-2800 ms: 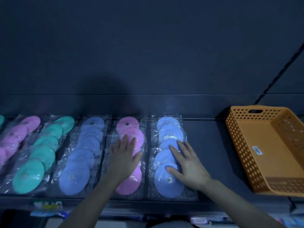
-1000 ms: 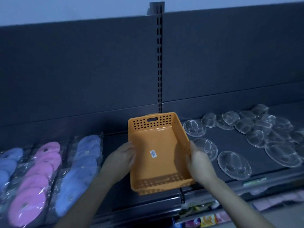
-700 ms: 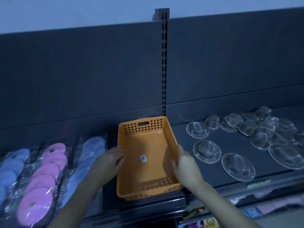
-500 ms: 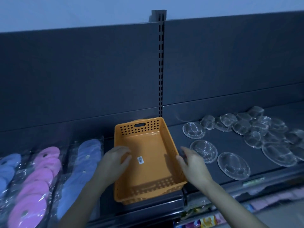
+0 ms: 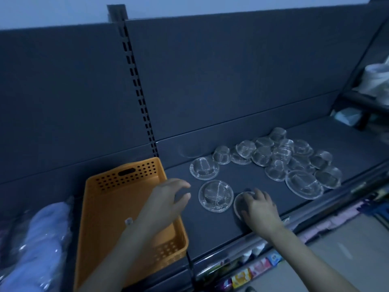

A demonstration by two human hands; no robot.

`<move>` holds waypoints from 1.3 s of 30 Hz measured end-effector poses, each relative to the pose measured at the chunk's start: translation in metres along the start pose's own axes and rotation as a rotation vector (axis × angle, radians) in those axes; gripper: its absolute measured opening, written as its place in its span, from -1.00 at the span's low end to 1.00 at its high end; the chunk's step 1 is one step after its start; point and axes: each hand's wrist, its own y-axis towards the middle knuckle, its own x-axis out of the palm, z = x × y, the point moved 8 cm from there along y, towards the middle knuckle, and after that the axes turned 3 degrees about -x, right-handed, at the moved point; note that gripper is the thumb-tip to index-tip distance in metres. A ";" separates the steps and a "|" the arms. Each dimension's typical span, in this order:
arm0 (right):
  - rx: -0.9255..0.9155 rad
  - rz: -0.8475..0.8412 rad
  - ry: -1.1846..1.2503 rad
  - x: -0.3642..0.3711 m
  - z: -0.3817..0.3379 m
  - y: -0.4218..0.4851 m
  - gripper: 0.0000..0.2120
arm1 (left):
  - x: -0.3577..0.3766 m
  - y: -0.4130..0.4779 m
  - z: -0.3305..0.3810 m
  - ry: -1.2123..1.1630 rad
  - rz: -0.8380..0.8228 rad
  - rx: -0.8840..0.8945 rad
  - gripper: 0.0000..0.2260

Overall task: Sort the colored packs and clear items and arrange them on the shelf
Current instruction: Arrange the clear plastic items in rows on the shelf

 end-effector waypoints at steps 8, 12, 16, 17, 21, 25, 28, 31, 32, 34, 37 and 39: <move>-0.332 0.045 -0.078 -0.006 0.048 0.044 -0.51 | 0.106 0.064 0.023 0.180 -0.283 -0.125 -0.43; -0.330 0.069 -0.216 -0.022 0.083 0.057 -0.45 | 0.149 0.066 0.011 0.373 -0.422 -0.293 -0.26; -0.319 0.065 -0.214 -0.030 0.123 0.074 -0.33 | 0.166 0.062 0.012 0.243 -0.345 -0.404 -0.34; -0.319 0.064 -0.204 -0.030 0.132 0.077 -0.30 | 0.168 0.063 0.012 0.204 -0.310 -0.424 -0.36; -0.333 0.035 -0.166 -0.025 0.153 0.089 -0.25 | 0.178 0.070 0.023 0.132 -0.229 -0.447 -0.39; -0.365 0.043 -0.143 -0.023 0.162 0.098 -0.23 | 0.193 0.088 0.041 0.111 -0.222 -0.393 -0.40; -0.377 0.044 -0.127 -0.026 0.168 0.104 -0.25 | 0.206 0.105 0.056 0.118 -0.227 -0.326 -0.41; -0.398 0.043 -0.122 -0.027 0.174 0.108 -0.23 | 0.220 0.119 0.065 0.107 -0.248 -0.277 -0.41; -0.402 0.045 -0.121 -0.029 0.175 0.108 -0.23 | 0.224 0.123 0.068 0.103 -0.260 -0.260 -0.41; -0.416 0.051 -0.118 -0.031 0.177 0.107 -0.22 | 0.232 0.131 0.074 0.081 -0.282 -0.219 -0.42; -0.417 0.057 -0.115 -0.036 0.179 0.108 -0.23 | 0.241 0.142 0.080 0.070 -0.281 -0.142 -0.42; -0.404 0.056 -0.119 -0.036 0.184 0.110 -0.22 | 0.247 0.148 0.081 0.074 -0.276 -0.123 -0.39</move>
